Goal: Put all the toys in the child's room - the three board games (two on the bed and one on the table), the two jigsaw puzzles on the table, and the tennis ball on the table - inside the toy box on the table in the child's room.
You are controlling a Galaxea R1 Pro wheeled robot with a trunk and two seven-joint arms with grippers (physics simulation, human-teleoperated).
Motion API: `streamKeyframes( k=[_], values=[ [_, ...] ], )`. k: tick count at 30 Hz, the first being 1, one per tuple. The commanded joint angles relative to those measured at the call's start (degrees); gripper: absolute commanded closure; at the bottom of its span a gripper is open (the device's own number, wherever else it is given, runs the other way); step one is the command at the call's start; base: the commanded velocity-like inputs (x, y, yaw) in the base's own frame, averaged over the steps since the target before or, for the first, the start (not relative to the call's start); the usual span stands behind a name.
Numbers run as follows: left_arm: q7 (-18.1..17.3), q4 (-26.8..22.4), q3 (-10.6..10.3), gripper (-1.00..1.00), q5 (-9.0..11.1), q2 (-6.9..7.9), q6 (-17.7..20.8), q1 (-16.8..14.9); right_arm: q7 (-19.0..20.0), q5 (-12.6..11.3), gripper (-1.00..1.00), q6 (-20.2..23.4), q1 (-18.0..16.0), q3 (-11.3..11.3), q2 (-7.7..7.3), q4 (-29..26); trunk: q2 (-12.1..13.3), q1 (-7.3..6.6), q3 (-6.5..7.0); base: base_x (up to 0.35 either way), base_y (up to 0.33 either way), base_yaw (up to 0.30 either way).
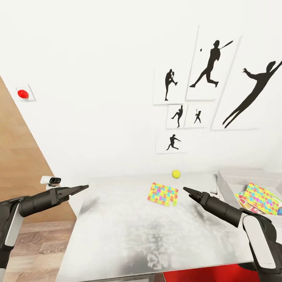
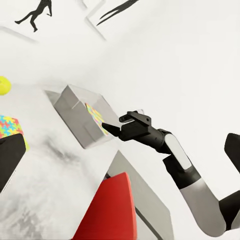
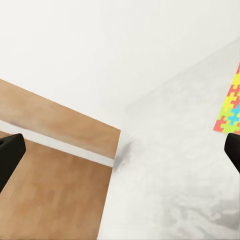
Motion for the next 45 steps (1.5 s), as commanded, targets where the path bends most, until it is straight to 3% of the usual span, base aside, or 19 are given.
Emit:
streamKeyframes(
  k=[1, 20, 23, 26, 29, 30, 32, 33, 34, 38, 39, 41, 42, 45],
  values=[
    [-0.18, 0.0, 0.0, -1.0, 0.02, 0.02, 0.61, -0.05, 0.37, 0.29, -1.0, 0.29, -0.06, -0.08, 0.01, -0.02, -0.12, 0.05, -0.12, 0.163, 0.097, -0.003],
    [-0.34, 0.0, 0.13, -1.0, 0.02, 0.17, 0.64, 0.07, -0.38, 0.44, -1.0, 0.13, -0.05, 0.52, 0.17, -0.05, -0.12, 0.05, -0.13, 0.032, 0.02, 0.0],
    [-0.35, 0.0, 0.24, -1.0, 0.02, 0.21, 0.62, 0.19, -2.06, 0.47, -1.0, 0.12, -0.32, 0.58, 0.23, 0.14, -0.12, 0.05, -0.13, 0.0, 0.0, 0.0],
    [-0.36, 0.0, 0.25, -1.0, 0.02, 0.22, 0.62, 0.29, -6.54, 0.32, -1.0, 0.4, -1.86, 0.6, 0.14, 0.31, -0.12, 0.05, -0.13, 0.0, 0.0, 0.0],
    [-0.32, 0.0, 0.21, -1.0, 0.02, 0.18, 0.58, 0.35, -14.24, 0.07, -1.0, 1.06, -6.79, 0.81, 0.24, 0.72, -0.12, 0.05, -0.13, 0.0, 0.0, 0.0],
    [-0.3, 0.0, 0.13, -1.0, 0.02, 0.15, 0.57, 0.36, -18.93, -0.01, -1.0, 1.45, -10.06, 1.54, 0.62, 1.71, -0.12, 0.05, -0.13, 0.0, 0.0, 0.0],
    [-0.29, 0.0, 0.08, -1.0, 0.02, 0.12, 0.57, 0.37, -23.91, -0.06, -1.0, 1.68, -13.44, 3.13, 1.46, 3.54, -0.12, 0.05, -0.13, 0.0, 0.0, 0.0],
    [-0.29, 0.0, 0.07, -1.0, 0.02, 0.12, 0.57, 0.38, -26.41, -0.08, -1.0, 1.73, -15.19, 4.15, 2.01, 4.76, -0.12, 0.05, -0.13, 0.0, 0.0, 0.0],
    [-0.28, 0.0, 0.04, -1.0, 0.02, 0.13, 0.56, 0.38, -31.48, -0.09, -1.0, 1.8, -18.93, 6.43, 3.35, 7.74, -0.12, 0.05, -0.13, 0.0, 0.0, 0.0],
    [-0.28, 0.0, 0.09, -1.0, 0.02, 0.15, 0.56, 0.35, -41.45, -0.03, -1.0, 1.68, -26.96, 10.65, 6.62, 16.25, -0.12, 0.05, -0.13, 0.0, 0.0, 0.0],
    [-0.31, 0.0, 0.15, -1.0, 0.02, 0.18, 0.56, 0.37, -46.0, 0.07, -1.0, 1.29, -30.98, 12.18, 8.36, 21.86, -0.12, 0.05, -0.13, 0.0, 0.0, 0.0],
    [-0.33, 0.0, 0.19, -1.0, 0.02, 0.2, 0.56, 0.37, -49.89, 0.18, -1.0, 0.29, -34.86, 13.23, 10.0, 28.07, -0.12, 0.05, -0.13, 0.0, 0.0, 0.0],
    [-0.34, 0.0, 0.22, -1.0, 0.02, 0.21, 0.56, 0.38, -52.86, 0.27, -1.0, -1.69, -38.56, 13.96, 11.33, 34.66, -0.12, 0.05, -0.13, 0.0, 0.0, 0.0],
    [-0.34, 0.0, 0.29, -1.0, 0.02, 0.22, 0.56, 0.39, -56.09, 0.44, -1.0, -8.4, -45.32, 14.97, 12.95, 48.31, -0.12, 0.05, -0.13, 0.0, 0.0, 0.0]
  ],
)
